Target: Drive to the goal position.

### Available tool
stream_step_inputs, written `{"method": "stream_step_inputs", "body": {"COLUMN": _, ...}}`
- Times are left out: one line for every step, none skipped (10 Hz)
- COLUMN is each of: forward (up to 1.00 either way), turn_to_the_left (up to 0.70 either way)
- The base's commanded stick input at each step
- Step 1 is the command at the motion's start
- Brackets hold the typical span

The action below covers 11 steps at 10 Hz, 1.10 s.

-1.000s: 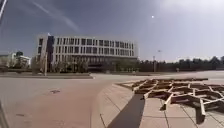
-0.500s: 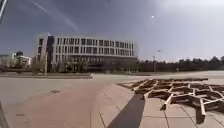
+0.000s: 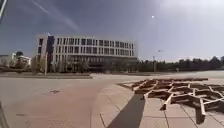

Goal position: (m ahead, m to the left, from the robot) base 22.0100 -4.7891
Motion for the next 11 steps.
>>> {"method": "stream_step_inputs", "body": {"forward": 0.05, "turn_to_the_left": 0.0}}
{"method": "stream_step_inputs", "body": {"forward": 0.05, "turn_to_the_left": 0.0}}
{"method": "stream_step_inputs", "body": {"forward": 0.05, "turn_to_the_left": 0.0}}
{"method": "stream_step_inputs", "body": {"forward": 0.04, "turn_to_the_left": 0.0}}
{"method": "stream_step_inputs", "body": {"forward": 0.05, "turn_to_the_left": 0.0}}
{"method": "stream_step_inputs", "body": {"forward": 0.05, "turn_to_the_left": 0.0}}
{"method": "stream_step_inputs", "body": {"forward": 0.05, "turn_to_the_left": 0.0}}
{"method": "stream_step_inputs", "body": {"forward": 0.05, "turn_to_the_left": 0.0}}
{"method": "stream_step_inputs", "body": {"forward": 0.05, "turn_to_the_left": 0.0}}
{"method": "stream_step_inputs", "body": {"forward": 0.05, "turn_to_the_left": 0.0}}
{"method": "stream_step_inputs", "body": {"forward": 0.05, "turn_to_the_left": 0.0}}
